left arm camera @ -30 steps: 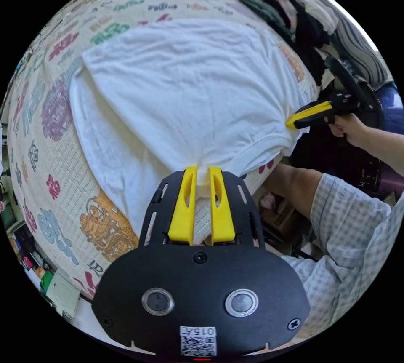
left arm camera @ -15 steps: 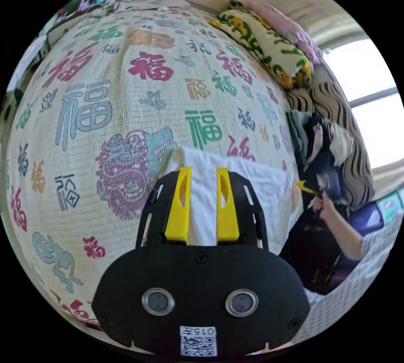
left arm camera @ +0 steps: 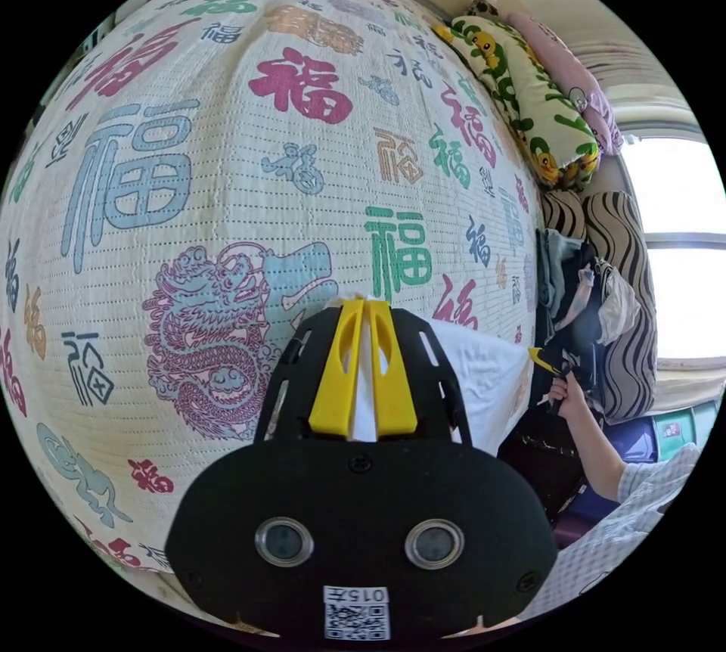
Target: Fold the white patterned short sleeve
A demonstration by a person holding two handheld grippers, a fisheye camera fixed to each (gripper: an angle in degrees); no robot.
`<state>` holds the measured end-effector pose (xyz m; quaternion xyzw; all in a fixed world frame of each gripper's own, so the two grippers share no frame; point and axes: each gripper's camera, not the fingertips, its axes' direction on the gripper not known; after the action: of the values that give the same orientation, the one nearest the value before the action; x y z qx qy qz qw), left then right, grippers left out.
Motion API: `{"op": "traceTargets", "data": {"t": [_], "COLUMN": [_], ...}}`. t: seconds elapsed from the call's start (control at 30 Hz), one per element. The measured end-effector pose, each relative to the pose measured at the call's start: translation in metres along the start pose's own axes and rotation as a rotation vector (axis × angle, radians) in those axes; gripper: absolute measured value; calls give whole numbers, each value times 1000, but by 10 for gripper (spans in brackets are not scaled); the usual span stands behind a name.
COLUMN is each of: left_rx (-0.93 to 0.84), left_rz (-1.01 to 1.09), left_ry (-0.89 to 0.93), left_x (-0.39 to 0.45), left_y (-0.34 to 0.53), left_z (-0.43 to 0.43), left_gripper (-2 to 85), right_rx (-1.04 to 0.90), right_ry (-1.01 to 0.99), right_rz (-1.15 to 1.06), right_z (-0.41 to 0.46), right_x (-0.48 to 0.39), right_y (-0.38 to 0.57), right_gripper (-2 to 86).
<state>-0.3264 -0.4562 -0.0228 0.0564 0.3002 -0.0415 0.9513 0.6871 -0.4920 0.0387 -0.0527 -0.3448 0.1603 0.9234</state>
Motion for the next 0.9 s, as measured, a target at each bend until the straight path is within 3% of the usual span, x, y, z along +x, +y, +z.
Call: {"op": "traceTargets", "data": {"t": [0.4,0.53,0.7,0.9], "left_rx": [38,174,176,21], "left_rz": [-39,-33,-31,-116], "left_ry": [61,-21,-117,-141], "left_x": [-51,-67,-84,-105], "left_y": [34,75,148,258], "left_z": [-4,-54,-96,-86], "left_gripper": [36,51,61,72], "right_rx": [15,35,-11,-216], "right_ry": [1,90,117,167], "right_rz": [76,58,-234,-679], "right_z": [26,14,31,152], "right_x": [-32,-69,-186,-378], "right_y": [-2,3,4,2], "right_gripper": [10,6,20,47]}}
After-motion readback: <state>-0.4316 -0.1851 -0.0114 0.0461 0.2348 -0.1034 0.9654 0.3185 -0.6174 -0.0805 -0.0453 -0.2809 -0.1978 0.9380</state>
